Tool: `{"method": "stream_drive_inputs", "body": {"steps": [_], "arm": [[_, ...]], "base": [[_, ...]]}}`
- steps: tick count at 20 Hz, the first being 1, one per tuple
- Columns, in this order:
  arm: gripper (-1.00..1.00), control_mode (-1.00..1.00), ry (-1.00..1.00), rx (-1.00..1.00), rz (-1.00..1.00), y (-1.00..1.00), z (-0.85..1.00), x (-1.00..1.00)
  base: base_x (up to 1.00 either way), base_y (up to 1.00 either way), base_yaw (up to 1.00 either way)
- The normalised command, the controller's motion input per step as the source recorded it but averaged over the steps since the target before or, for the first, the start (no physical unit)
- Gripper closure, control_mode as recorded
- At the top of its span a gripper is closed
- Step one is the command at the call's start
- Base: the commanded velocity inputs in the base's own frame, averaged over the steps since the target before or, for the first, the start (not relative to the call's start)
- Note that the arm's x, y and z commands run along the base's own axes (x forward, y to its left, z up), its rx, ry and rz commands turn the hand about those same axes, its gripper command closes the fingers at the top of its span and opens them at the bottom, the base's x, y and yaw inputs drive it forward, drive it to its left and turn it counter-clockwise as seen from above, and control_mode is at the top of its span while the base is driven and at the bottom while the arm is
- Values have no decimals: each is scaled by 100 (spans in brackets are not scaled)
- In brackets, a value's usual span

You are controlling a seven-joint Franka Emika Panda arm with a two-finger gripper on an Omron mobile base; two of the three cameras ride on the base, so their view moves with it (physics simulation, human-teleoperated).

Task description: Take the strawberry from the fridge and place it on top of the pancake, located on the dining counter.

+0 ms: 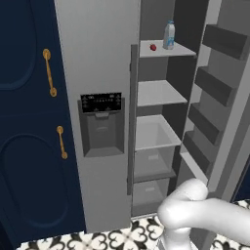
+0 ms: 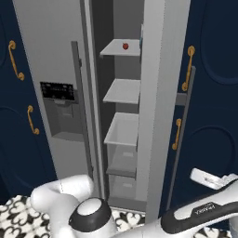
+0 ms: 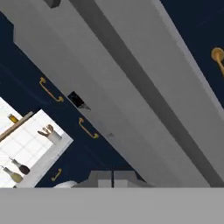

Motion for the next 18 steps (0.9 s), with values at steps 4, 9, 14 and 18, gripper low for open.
{"method": "stream_drive_inputs", "body": {"steps": [4,9,14,18], "arm": [[100,-100,-34,-3,-33,100,2,-46],[100,-100,-21,-5,-41,100,8,-42],[100,-100,34,-19,-29,96,44,-54],[100,-100,62,-15,-24,63,53,-37]], "base": [[0,0,0],[0,0,0],[0,0,0],[0,0,0]]}}
